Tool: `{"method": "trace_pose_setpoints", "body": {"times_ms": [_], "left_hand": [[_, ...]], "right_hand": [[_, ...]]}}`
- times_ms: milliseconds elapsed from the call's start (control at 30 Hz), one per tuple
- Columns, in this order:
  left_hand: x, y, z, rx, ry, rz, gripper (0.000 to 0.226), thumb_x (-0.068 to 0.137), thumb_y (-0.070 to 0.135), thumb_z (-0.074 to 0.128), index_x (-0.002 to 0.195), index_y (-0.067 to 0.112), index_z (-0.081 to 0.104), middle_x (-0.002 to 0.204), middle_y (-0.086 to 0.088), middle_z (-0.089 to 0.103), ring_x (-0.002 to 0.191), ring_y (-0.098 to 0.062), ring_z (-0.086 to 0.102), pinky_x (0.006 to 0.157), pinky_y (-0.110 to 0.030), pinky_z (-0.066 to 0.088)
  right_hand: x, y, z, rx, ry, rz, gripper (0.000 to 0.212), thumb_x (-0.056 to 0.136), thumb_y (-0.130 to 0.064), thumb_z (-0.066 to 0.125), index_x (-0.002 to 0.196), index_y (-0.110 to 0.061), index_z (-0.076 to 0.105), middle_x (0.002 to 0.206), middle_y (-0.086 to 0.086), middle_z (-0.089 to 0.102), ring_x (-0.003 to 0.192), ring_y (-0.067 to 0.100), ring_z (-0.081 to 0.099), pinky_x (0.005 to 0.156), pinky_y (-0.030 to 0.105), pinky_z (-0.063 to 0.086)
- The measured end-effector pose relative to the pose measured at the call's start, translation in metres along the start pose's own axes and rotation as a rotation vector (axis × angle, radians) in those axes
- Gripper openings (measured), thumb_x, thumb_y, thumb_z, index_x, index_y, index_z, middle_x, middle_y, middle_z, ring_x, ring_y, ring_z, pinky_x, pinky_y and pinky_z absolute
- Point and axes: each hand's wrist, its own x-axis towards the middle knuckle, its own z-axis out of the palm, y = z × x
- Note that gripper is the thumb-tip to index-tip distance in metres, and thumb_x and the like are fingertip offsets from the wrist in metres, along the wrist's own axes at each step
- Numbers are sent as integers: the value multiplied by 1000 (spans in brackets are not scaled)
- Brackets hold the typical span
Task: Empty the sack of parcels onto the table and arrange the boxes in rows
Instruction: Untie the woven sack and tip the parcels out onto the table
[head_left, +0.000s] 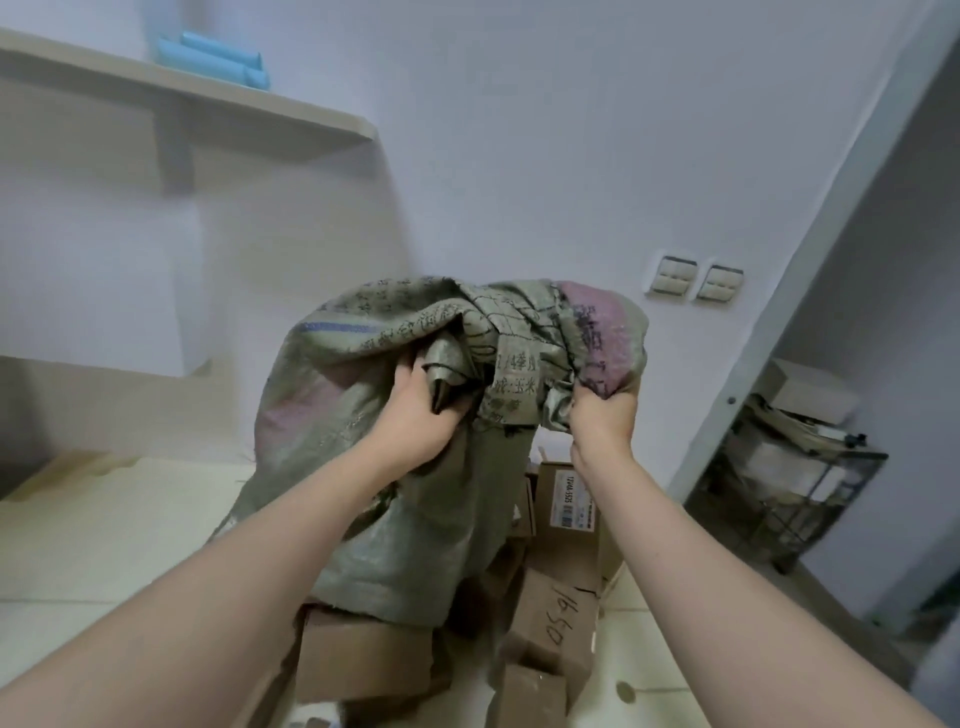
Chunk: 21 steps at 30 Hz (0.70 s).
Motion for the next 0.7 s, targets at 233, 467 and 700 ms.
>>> {"method": "trace_pose_setpoints", "body": {"times_ms": [233, 467, 700], "left_hand": [[-13, 18, -21, 208, 407, -16, 88, 65, 68, 74, 117, 16, 26, 120, -4, 21, 125, -24, 19, 106, -44, 26], [0, 32, -48, 219, 381, 21, 134, 53, 86, 63, 153, 29, -8, 163, -8, -4, 150, -29, -10, 117, -56, -12], [3, 35, -38, -291, -290, -40, 135, 48, 81, 72, 154, 41, -1, 158, 3, 31, 137, -20, 41, 118, -42, 28]], "right_hand": [[2, -24, 4, 65, 105, -20, 47, 91, 0, 55, 133, -19, 44, 102, -3, 54, 97, 20, 54, 87, 26, 45], [-5, -19, -2, 220, 105, 79, 50, 90, 1, 59, 135, -16, 45, 116, 3, 59, 102, 20, 57, 90, 26, 46], [-3, -17, -8, 516, 10, 279, 55, 91, 3, 58, 139, -18, 43, 125, 13, 61, 111, 33, 64, 91, 49, 55]]}}
